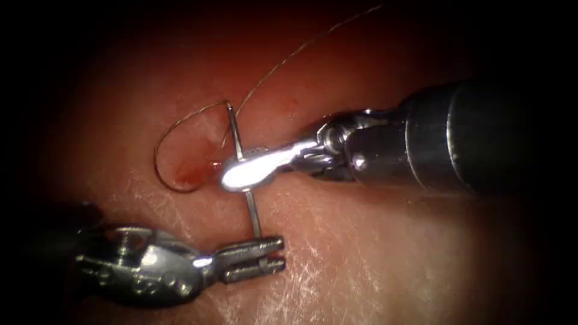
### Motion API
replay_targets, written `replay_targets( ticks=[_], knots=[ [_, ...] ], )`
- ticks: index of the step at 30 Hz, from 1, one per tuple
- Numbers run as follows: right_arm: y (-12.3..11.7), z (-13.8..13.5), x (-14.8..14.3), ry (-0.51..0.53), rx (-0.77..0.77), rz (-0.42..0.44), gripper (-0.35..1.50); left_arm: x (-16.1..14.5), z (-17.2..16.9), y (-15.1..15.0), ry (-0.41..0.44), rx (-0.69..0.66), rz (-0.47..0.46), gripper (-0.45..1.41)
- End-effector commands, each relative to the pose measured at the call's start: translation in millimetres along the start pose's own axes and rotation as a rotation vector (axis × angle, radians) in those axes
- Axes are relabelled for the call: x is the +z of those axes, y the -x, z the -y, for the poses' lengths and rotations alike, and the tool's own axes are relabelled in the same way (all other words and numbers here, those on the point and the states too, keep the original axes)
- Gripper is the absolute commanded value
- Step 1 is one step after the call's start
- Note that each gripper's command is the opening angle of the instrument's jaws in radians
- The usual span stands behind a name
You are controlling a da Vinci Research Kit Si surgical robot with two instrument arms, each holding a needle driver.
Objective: Wound Closure
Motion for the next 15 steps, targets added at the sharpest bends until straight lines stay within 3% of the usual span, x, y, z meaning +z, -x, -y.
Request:
replay_targets(
  ticks=[1, 2, 14, 15],
  knots=[
    [-0.2, -0.6, 0.5, -0.005, -0.001, 0.007, -0.28, 0.7, -0.5, 0.3, 0.002, -0.001, -0.002, -0.45],
    [-0.3, -0.6, 0.5, -0.015, -0.001, 0.014, -0.35, 0.7, -0.5, 0.3, 0.002, -0.001, -0.002, -0.45],
    [-1.6, -1.0, -0.7, -0.005, -0.036, -0.039, -0.35, 0.5, -0.4, 0.1, 0.004, -0.003, -0.005, -0.45],
    [-1.6, -1.0, -0.8, -0.005, -0.047, -0.039, -0.35, 0.5, -0.2, 0.0, 0.005, -0.004, -0.006, -0.21]
  ],
)
